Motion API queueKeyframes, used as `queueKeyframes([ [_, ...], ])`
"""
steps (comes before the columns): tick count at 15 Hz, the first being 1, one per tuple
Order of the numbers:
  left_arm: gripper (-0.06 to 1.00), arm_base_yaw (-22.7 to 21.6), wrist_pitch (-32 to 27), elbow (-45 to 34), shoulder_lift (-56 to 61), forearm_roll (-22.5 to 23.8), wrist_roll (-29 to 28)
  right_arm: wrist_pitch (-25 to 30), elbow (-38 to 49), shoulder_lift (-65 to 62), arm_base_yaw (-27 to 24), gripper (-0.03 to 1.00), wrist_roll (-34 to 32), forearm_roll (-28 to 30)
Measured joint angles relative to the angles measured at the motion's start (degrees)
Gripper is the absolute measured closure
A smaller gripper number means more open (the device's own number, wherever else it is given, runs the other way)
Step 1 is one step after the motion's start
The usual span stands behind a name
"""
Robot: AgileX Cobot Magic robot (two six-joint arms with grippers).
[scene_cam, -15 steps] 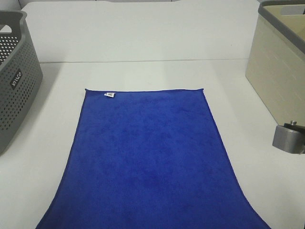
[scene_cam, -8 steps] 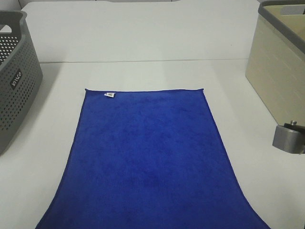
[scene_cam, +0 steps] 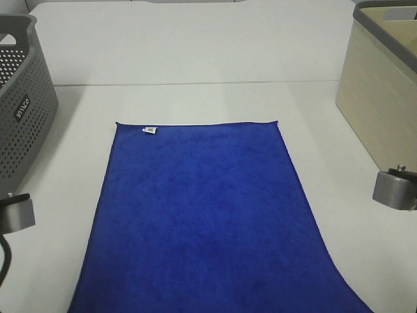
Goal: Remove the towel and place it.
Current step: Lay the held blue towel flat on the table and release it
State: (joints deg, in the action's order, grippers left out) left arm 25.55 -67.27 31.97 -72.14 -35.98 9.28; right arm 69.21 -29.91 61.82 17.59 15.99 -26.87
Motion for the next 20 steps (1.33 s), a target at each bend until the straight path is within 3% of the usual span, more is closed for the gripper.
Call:
queueKeyframes([
  [4, 0.94, 0.0, 0.1, 0.1, -8.8, -1.0, 0.1, -0.1, 1.0, 1.6, 0.0, 0.95, 0.0, 0.0],
  [20, 0.94, 0.0, 3.2, 0.1, -14.3, 0.2, 2.6, -0.6, 1.3, 18.5, 0.0, 0.95, 0.0, -1.3],
])
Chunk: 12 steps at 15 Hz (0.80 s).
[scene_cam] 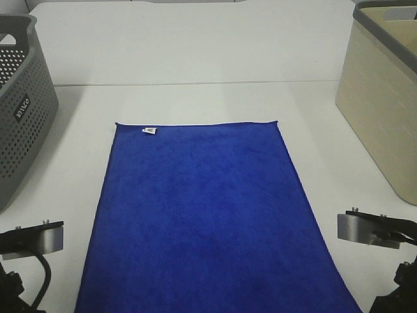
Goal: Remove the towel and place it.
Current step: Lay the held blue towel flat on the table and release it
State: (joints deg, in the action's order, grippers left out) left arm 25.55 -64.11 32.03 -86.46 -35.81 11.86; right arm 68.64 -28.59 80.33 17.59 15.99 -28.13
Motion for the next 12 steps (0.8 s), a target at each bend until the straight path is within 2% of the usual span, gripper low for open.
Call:
queueKeyframes([
  [2, 0.94, 0.0, -0.1, 0.0, -1.0, 0.0, 0.2, 0.0, 0.0, 0.0, 0.0, 0.93, 0.0, -0.1],
  [4, 0.93, 0.0, -0.4, 0.0, -1.0, 2.5, 0.2, 0.2, 0.0, 0.0, 0.0, 0.85, -0.1, 2.6],
  [6, 0.82, 0.0, -0.7, 0.0, -1.0, 3.6, 0.2, 0.3, 0.0, 0.0, 0.0, 0.76, -0.2, 3.6],
  [10, 0.45, 0.0, -1.4, -0.1, -1.0, 4.8, -0.5, 0.5, 0.0, 0.0, 0.0, 0.57, -0.3, 4.1],
  [12, 0.38, 0.0, -1.4, -0.1, -1.0, 4.5, -0.6, 0.5, 0.0, 0.0, 0.0, 0.46, -0.3, 3.2],
])
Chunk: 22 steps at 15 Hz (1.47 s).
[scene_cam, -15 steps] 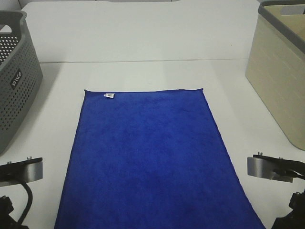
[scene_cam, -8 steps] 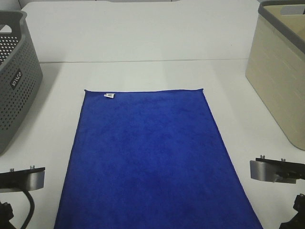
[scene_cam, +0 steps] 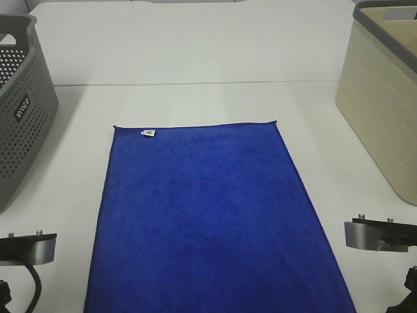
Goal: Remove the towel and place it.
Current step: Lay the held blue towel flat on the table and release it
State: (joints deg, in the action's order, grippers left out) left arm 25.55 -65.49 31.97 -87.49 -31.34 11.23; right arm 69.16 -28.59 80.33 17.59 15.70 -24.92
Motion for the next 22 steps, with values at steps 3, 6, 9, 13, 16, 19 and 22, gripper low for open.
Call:
queueKeyframes([
  [3, 0.37, 0.0, 0.0, 0.0, 0.0, 0.0, 0.0, 0.0, 0.0, 0.0, 0.0, 0.4, 0.0, -0.3],
  [6, 0.37, 0.0, -0.3, 0.9, -0.1, 0.0, -0.2, 0.0, 0.0, 0.0, 0.0, 0.39, 1.6, -0.4],
  [9, 0.37, 0.0, -1.9, 6.1, -0.1, 0.2, -0.3, 0.1, -3.7, 0.1, 0.0, 0.39, 1.8, -0.6],
  [13, 0.37, 0.0, -2.3, 15.5, -0.1, 5.5, -4.2, 0.2, -16.0, 0.3, 0.0, 0.39, 1.0, -0.6],
  [16, 0.37, -0.3, -2.5, 22.8, -0.2, 11.5, -7.5, 0.3, -29.7, 1.9, 0.0, 0.39, -1.3, 3.0],
  [19, 0.37, -6.3, 0.6, 29.7, -0.2, 12.8, -9.3, 0.3, -43.3, 10.4, -1.7, 0.39, -1.6, 4.1],
  [22, 0.37, -13.2, 5.7, 36.3, -2.5, 13.3, -8.4, 0.3, -60.8, 24.5, -9.1, 0.39, -0.6, 0.6],
])
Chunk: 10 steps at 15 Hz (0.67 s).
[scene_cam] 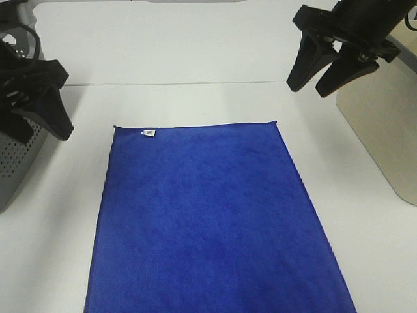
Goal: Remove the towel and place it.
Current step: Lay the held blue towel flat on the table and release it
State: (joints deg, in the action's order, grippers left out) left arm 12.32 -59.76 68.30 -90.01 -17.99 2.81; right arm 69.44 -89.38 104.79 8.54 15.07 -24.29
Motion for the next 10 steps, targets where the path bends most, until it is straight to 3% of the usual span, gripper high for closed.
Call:
queueKeyframes([
  [5, 0.37, -0.1, 3.7, 11.6, -14.6, -0.1, 0.9, 0.0, -15.0, 13.7, -1.8, 0.39, 1.1, -5.0],
  [10, 0.37, -0.1, 9.1, 20.9, -27.0, -0.3, 0.9, 0.0, -25.6, 24.2, -1.9, 0.39, 1.3, -1.0],
])
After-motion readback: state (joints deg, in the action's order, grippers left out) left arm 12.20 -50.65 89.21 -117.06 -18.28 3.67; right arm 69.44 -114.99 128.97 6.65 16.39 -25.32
